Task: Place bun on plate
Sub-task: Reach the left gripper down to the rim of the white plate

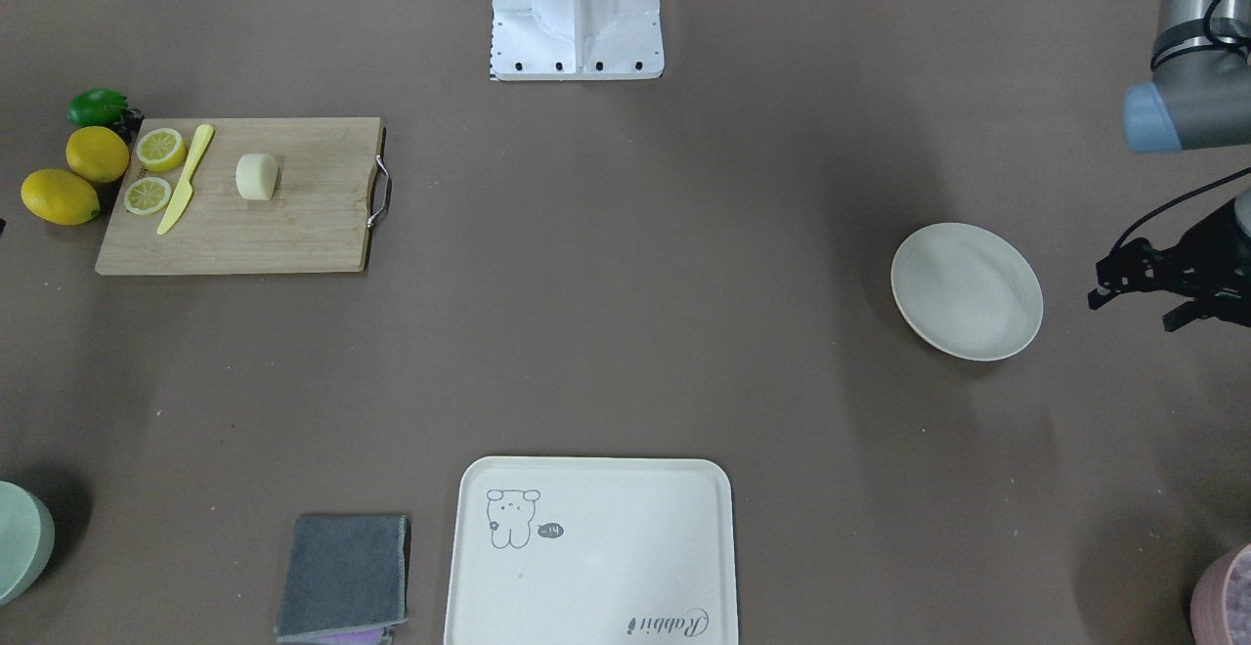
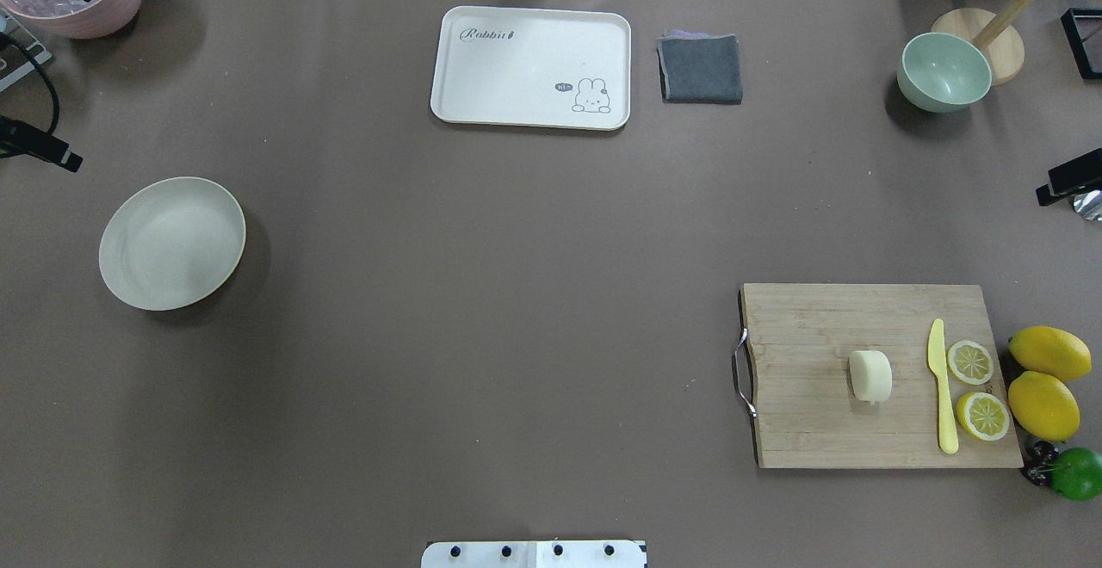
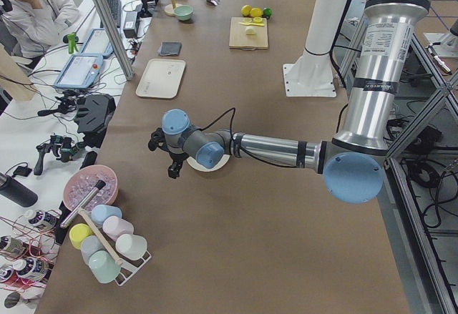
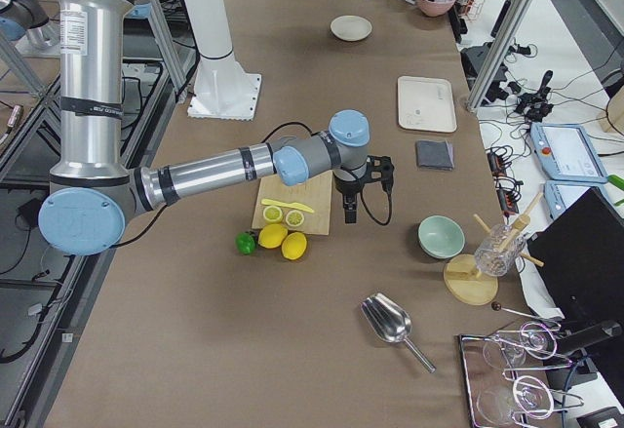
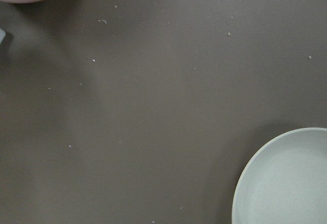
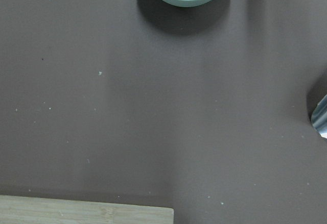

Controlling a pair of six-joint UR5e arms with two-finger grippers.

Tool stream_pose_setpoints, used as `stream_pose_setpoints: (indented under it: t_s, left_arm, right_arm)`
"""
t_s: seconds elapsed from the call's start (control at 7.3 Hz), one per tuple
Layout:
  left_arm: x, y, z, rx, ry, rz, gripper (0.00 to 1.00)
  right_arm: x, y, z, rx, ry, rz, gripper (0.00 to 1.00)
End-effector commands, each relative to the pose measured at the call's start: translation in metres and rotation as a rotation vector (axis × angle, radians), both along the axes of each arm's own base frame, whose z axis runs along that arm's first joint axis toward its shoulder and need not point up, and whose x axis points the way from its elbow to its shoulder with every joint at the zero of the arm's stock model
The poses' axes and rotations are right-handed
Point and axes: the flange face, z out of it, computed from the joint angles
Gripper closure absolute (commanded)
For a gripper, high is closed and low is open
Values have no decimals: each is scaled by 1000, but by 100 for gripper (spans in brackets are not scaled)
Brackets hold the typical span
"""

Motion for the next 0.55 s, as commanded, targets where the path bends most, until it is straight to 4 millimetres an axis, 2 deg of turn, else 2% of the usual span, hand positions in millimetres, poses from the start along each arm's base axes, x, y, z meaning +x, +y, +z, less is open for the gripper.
stream_pose_setpoints:
  t_s: [0.0,0.27,0.41]
  left_arm:
    - [60,12,22,-18,40,38,1]
    - [64,22,38,-19,51,39,2]
    - [62,28,43,-10,57,42,7]
  right_arm:
    - [-31,5,-7,3,-16,9,0]
    - [-31,5,-7,7,-16,10,0]
    - [-30,6,-6,6,-13,11,0]
